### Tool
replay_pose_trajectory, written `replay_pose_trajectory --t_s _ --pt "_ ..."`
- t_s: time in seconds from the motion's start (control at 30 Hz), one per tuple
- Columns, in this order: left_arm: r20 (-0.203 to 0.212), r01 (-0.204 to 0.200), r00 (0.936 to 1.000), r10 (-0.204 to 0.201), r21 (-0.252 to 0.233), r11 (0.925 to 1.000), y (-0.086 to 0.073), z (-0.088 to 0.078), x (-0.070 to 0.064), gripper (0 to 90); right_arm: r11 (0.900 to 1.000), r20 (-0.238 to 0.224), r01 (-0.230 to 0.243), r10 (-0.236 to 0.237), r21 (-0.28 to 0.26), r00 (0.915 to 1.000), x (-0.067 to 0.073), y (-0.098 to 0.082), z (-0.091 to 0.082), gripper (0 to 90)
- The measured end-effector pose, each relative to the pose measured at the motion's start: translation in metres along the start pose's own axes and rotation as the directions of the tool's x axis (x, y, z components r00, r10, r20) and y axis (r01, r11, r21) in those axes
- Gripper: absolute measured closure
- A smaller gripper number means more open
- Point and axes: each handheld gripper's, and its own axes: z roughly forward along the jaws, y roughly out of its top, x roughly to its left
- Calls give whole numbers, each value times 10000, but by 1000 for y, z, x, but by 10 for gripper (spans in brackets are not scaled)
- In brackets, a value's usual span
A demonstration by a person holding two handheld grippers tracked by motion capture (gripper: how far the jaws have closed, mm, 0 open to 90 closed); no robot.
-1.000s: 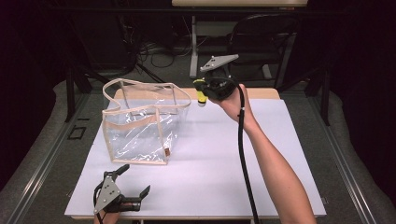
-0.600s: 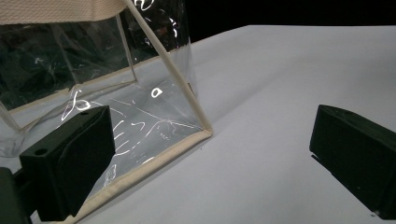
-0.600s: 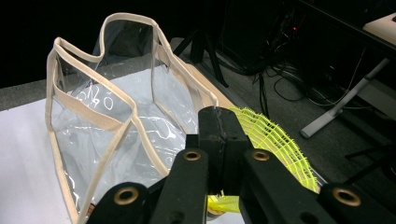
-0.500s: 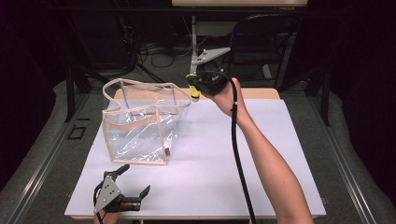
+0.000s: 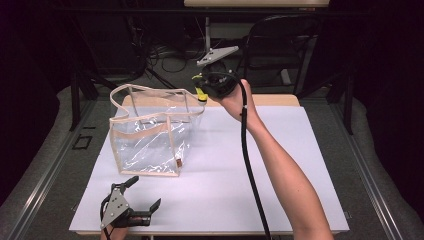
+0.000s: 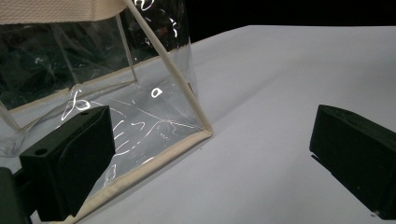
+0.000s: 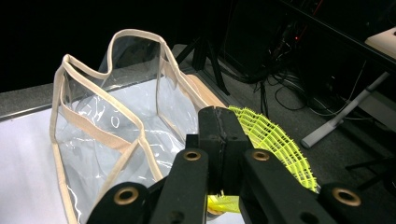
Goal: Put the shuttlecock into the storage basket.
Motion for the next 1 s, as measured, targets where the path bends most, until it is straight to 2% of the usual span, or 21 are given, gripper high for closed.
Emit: replay_pose_trajectory --t_s 1.0 --pt "12 -15 10000 15 -27 10000 0 -1 0 1 9997 -249 242 -244 -52 9994 18 13 21 900"
